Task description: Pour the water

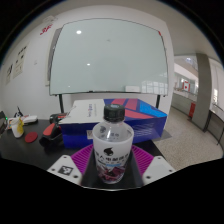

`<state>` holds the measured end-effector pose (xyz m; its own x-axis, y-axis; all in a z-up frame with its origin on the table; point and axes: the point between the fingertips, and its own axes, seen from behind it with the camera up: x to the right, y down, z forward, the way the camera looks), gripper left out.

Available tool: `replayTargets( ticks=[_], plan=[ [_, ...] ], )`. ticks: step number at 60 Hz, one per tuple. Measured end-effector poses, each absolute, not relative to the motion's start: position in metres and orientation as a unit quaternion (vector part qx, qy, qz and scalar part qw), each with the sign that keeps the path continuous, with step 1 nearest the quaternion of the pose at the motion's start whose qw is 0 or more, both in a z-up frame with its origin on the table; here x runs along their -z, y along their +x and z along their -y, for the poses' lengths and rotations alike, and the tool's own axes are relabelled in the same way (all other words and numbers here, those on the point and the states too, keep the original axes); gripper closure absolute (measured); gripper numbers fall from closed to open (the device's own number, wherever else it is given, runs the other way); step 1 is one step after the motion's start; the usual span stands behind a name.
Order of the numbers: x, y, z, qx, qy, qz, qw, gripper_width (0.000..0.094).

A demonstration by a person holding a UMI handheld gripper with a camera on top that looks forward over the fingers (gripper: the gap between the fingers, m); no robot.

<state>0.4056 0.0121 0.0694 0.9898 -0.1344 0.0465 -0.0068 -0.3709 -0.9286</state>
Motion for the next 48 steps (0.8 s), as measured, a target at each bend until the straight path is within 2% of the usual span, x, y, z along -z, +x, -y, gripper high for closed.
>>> replayTargets(
  ticks=[2,13,14,23,30,37,48],
  plan=[
    [-0.068,0.405,-0.014,0.06,-0.824,-0.039,0.561,0.0387],
    [-0.071,0.406,-0.021,0.056,-0.814,-0.046,0.576,0.0495],
    [-0.071,0.407,-0.022,0.058,-0.813,-0.044,0.577,0.0527],
    [-0.075,0.406,-0.016,0.079,-0.81,-0.03,0.58,0.0546],
    [-0.094,0.408,-0.014,0.107,-0.804,-0.024,0.584,0.0548],
    [-0.137,0.41,-0.021,0.163,-0.786,-0.012,0.596,0.0548],
    [-0.249,0.378,-0.051,0.314,-0.724,0.063,0.611,0.0546]
  ],
)
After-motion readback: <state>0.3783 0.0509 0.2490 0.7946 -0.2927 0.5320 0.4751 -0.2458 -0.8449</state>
